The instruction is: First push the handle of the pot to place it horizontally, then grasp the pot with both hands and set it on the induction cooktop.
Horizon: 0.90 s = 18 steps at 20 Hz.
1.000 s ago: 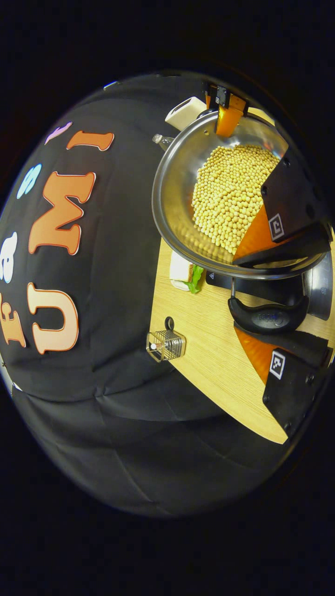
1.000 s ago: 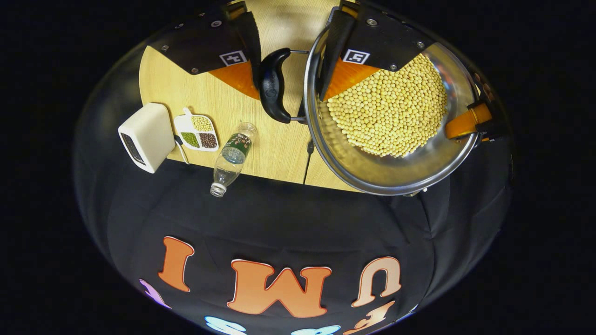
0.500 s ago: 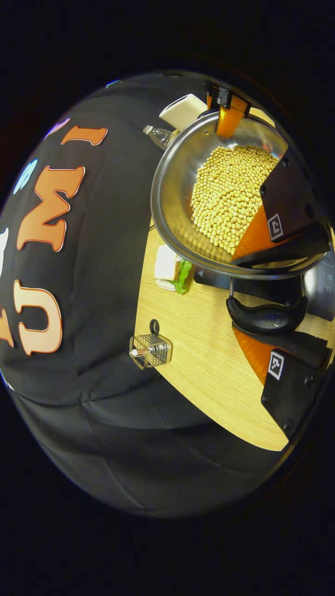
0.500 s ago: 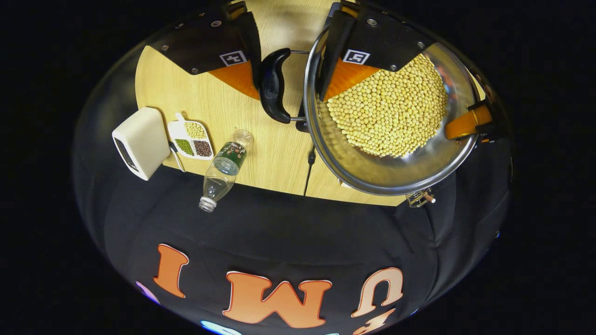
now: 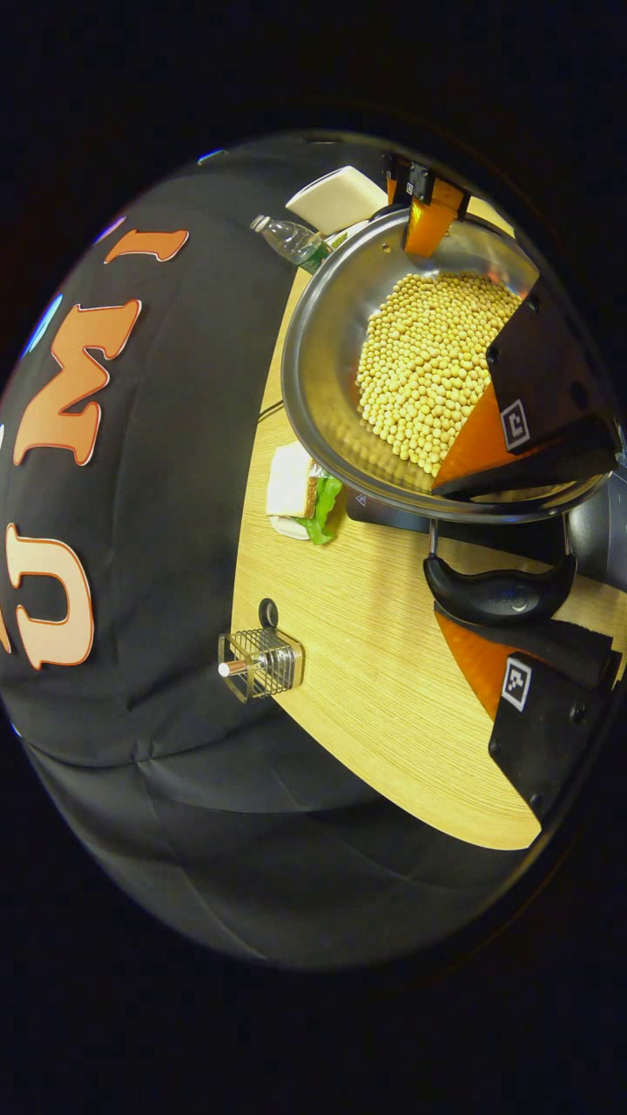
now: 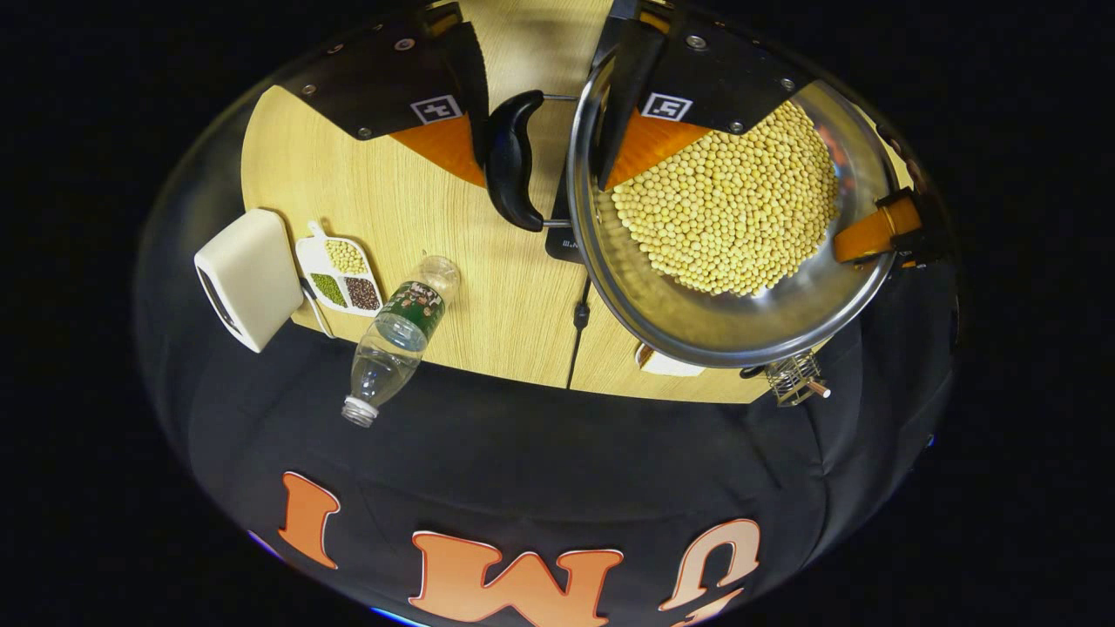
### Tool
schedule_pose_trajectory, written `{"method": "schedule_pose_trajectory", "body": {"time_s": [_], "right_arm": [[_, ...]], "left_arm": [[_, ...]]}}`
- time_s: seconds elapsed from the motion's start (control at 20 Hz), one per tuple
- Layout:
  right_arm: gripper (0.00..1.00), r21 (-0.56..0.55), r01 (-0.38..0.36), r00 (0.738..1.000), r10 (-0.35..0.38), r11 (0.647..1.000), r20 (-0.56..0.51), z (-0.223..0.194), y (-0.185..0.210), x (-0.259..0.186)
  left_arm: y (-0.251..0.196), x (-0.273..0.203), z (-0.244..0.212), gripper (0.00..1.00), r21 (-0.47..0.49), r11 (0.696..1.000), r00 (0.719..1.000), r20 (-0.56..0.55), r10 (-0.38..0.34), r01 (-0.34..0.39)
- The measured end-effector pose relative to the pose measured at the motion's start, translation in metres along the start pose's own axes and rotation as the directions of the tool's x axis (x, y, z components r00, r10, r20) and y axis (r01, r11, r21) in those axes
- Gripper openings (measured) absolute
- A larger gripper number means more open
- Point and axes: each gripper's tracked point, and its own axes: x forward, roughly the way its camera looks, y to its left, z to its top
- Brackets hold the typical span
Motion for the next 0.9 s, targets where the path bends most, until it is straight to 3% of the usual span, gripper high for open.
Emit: {"method": "schedule_pose_trajectory", "body": {"time_s": [0.5,0.75,0.85,0.9], "right_arm": [[0.61,0.011,-0.011,1.0,0.011,1.0,-0.015,-0.003,0.008,0.006],[0.76,-0.015,-0.012,1.0,0.012,1.0,-0.001,-0.004,0.014,0.004],[0.83,-0.005,-0.04,0.999,0.04,0.999,0.016,-0.002,0.016,-0.007],[0.85,0.004,-0.052,0.998,0.052,0.999,0.031,0.001,0.015,-0.013]], "left_arm": [[0.003,-0.003,0.0,0.7,-0.008,1.0,1.0,-0.021,-0.009,0.009],[0.008,-0.008,0.005,0.84,0.031,0.999,0.999,0.018,0.034,-0.034],[0.009,-0.017,0.012,0.84,0.016,0.999,0.998,0.048,0.038,-0.039],[0.012,-0.024,0.021,0.8,0.008,0.999,0.996,0.079,0.05,-0.05]]}}
